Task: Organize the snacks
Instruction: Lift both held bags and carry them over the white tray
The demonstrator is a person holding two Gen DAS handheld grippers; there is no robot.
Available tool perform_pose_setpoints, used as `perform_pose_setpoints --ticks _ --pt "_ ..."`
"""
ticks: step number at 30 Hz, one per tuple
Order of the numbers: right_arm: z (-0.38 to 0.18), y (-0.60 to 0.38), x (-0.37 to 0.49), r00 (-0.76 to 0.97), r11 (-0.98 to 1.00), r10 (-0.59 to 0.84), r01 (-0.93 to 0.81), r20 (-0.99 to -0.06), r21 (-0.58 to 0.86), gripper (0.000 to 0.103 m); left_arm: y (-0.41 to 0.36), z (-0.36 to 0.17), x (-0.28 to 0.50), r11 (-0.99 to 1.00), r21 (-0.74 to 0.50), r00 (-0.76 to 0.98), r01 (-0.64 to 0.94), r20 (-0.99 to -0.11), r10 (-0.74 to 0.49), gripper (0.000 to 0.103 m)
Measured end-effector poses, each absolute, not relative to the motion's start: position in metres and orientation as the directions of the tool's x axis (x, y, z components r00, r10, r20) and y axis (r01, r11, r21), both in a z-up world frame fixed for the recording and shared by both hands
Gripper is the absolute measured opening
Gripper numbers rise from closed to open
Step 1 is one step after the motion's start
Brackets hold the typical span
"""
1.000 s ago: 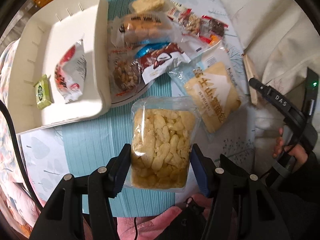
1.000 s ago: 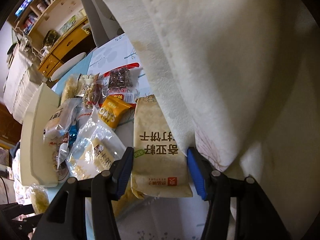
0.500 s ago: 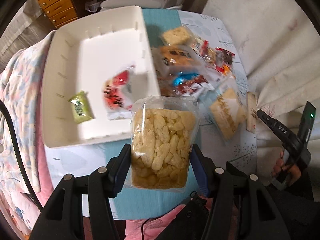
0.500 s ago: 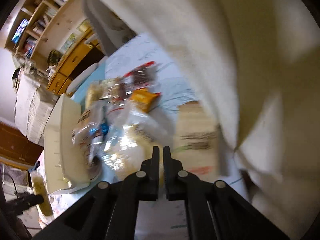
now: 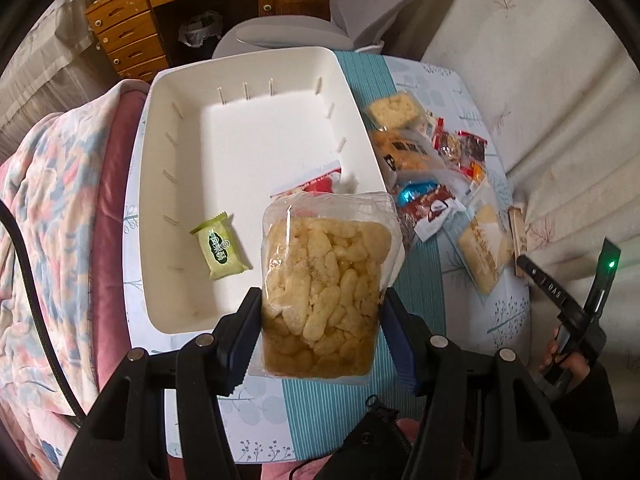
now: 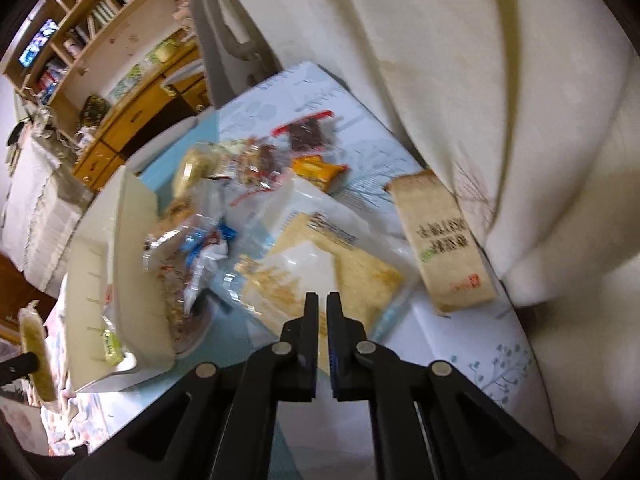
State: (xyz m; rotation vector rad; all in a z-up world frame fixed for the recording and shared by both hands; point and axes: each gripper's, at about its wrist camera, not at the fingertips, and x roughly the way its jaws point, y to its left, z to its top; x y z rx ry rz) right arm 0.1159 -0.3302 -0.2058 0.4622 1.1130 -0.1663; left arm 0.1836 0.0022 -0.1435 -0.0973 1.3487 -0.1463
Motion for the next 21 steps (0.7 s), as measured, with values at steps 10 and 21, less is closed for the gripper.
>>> perform_pose_setpoints --ticks 10,21 --pt "-0.231 -0.381 0.128 0.388 0.896 0.041 0.393 -0.921 0.206 0.054 -0.008 -0.150 0.177 0.984 -0.162 0.218 -0.072 -0.965 -0.143 0.057" --pt "-0.261 -0.404 0.152 0.315 0.943 0.041 0.302 -0.948 0.142 0.063 -0.037 -0.156 0.165 0.973 -0.156 0.209 -0.169 -0.971 -0.120 0.057"
